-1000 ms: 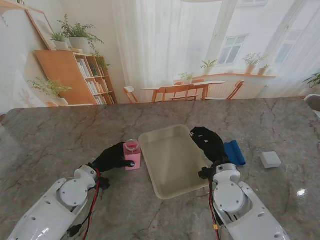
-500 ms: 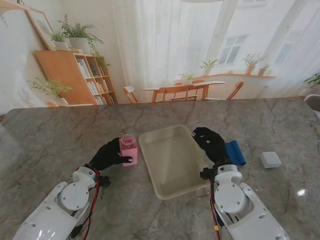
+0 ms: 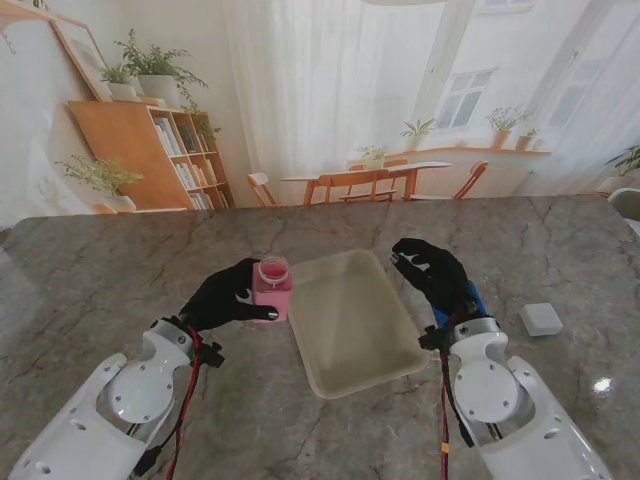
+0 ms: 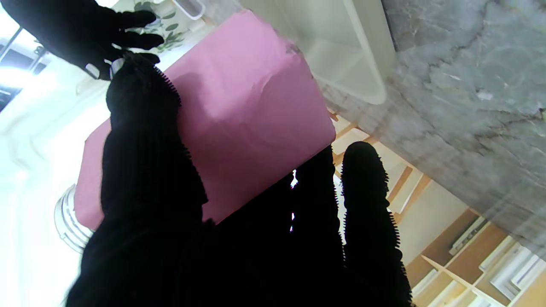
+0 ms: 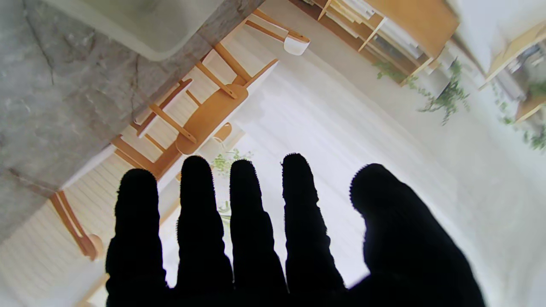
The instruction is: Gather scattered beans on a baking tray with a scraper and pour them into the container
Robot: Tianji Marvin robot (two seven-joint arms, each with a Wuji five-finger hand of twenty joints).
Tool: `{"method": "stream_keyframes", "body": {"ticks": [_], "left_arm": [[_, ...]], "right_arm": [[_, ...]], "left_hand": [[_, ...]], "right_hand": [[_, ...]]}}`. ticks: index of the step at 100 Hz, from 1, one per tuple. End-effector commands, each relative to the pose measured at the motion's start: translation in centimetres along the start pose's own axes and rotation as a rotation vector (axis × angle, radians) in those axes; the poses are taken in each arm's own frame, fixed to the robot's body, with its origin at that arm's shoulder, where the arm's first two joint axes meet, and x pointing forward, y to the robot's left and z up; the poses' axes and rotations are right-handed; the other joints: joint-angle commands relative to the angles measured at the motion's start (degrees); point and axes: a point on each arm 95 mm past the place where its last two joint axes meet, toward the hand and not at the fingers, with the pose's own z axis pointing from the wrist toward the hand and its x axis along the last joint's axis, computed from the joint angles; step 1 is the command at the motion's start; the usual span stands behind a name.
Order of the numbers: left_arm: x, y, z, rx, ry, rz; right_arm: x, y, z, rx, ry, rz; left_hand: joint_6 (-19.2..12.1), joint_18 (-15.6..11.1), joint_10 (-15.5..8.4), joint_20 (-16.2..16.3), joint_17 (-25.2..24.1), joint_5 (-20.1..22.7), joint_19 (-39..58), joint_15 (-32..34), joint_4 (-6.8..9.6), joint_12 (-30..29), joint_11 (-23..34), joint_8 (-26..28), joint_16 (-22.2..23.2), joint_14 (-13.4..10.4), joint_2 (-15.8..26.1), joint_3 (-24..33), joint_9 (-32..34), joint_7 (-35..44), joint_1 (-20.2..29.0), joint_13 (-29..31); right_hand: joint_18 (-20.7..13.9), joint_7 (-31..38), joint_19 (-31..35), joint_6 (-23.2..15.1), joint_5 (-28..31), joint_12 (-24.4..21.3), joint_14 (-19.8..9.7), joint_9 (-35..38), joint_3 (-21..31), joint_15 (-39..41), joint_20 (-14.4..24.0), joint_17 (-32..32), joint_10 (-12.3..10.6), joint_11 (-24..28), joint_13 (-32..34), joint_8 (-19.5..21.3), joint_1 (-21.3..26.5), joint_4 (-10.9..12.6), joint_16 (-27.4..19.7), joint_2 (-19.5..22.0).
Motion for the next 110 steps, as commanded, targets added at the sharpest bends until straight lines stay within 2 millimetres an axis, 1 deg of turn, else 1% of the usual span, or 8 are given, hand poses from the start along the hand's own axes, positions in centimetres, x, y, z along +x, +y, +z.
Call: {"method": "stream_keyframes", "body": {"ticks": [1,23,33,52,64,83,97,110], "left_arm": [[0.3,0.6,0.2,0.006,0.001,-0.019],[1.0,1.0,0.9,0.008,0.008,-0.042],[1.2,1.3,1.2,0.006,0.015,-0.051],[1.3,1.7,1.3,-0.008,0.026,-0.063],[1.3,1.7,1.1,-0.01,0.025,-0.064],[1.3,1.7,0.9,-0.011,0.02,-0.062],[1.3,1.8,0.9,-0.018,0.014,-0.062],[1.2,1.9,0.9,-0.026,0.011,-0.064]], "right_arm": [[0.0,1.9,0.2,0.001,0.034,-0.046],[-1.5,5.7,0.6,0.163,0.079,-0.238],[-2.8,7.2,0.8,0.248,0.072,-0.35],[-6.0,9.3,0.7,0.394,0.019,-0.585],[-8.0,10.1,0.4,0.445,-0.047,-0.723],[-11.1,10.4,0.2,0.457,-0.224,-0.833],[-13.1,10.9,0.1,0.449,-0.339,-0.874],[-14.7,11.0,-0.1,0.463,-0.441,-0.879]], "left_hand": [[-8.2,0.1,-8.4,1.8,-0.4,6.4,1.3,3.7,0.95,6.1,9.0,6.5,1.9,-1.5,7.5,9.7,8.8,20.2,14.2,3.2],[-8.0,0.5,-8.3,2.2,-0.6,6.8,1.1,3.9,0.93,6.6,9.1,6.8,2.2,-1.2,7.0,9.7,9.1,19.8,14.2,3.2],[-7.9,0.5,-8.2,2.4,-0.7,7.0,1.1,3.9,0.94,6.8,9.1,7.0,2.4,-1.1,7.0,9.7,9.2,19.7,14.2,3.2],[-7.8,0.6,-8.1,2.7,-0.8,7.1,0.8,4.0,0.93,6.9,8.9,7.3,2.6,-1.0,6.9,9.8,9.2,19.4,14.3,3.1],[-7.8,0.7,-7.9,2.9,-0.8,7.2,0.8,4.0,0.94,6.9,8.8,7.4,2.6,-0.9,6.9,9.8,9.3,19.3,14.3,3.1],[-7.8,0.7,-7.9,3.2,-0.8,7.2,0.6,4.0,0.95,7.0,8.7,7.6,2.7,-0.8,7.0,9.8,9.3,19.2,14.3,3.0],[-7.8,0.7,-7.9,3.4,-0.9,7.2,0.5,4.1,0.93,7.0,8.6,7.7,2.8,-0.8,7.0,9.8,9.4,19.2,14.2,3.0],[-7.7,0.7,-7.9,3.6,-0.9,7.2,0.4,4.1,0.94,7.1,8.6,7.7,2.8,-0.8,6.9,9.8,9.4,19.1,14.3,2.9]], "right_hand": [[-0.4,-1.5,0.9,-1.3,-2.1,-0.2,-1.8,-1.3,-2.0,-0.4,0.7,-0.5,-1.7,-0.5,-0.7,-0.6,-1.4,-0.8,0.6,0.8],[-2.0,-6.1,-3.1,-1.2,-6.2,-2.1,-1.6,-6.4,-0.8,-6.1,0.4,-3.7,-1.9,-4.3,-6.1,-0.9,-2.9,-1.2,-2.0,0.0],[-2.8,-7.5,-4.9,-1.2,-8.4,-2.9,-1.5,-9.1,-0.6,-7.9,0.0,-5.6,-2.2,-5.8,-8.7,-1.2,-3.2,-1.3,-2.8,-0.4],[-3.7,-10.4,-6.8,-0.1,-13.8,-4.3,-0.4,-14.3,-0.3,-9.6,-0.3,-7.9,-1.2,-8.0,-12.6,-2.1,-4.0,-1.4,-3.6,-0.5],[-3.2,-11.5,-6.4,1.1,-15.8,-4.8,1.1,-16.4,0.4,-9.2,0.0,-8.7,0.1,-8.5,-14.0,-2.3,-4.1,-1.4,-3.6,-0.9],[-2.4,-12.7,-3.7,3.7,-18.5,-5.2,3.6,-21.2,1.4,-7.1,0.1,-11.1,3.0,-9.6,-17.5,-1.7,-3.3,-1.4,-3.2,-1.3],[-1.3,-13.6,-2.2,5.6,-20.4,-5.2,5.4,-24.3,1.2,-6.0,-0.2,-12.8,4.8,-10.7,-19.9,-1.3,-3.0,-1.4,-3.0,-1.2],[-0.6,-14.5,-1.2,6.5,-22.3,-4.9,6.4,-26.4,0.9,-5.1,-0.6,-13.8,5.8,-11.3,-20.9,-1.0,-3.3,-1.4,-2.9,-1.2]]}}
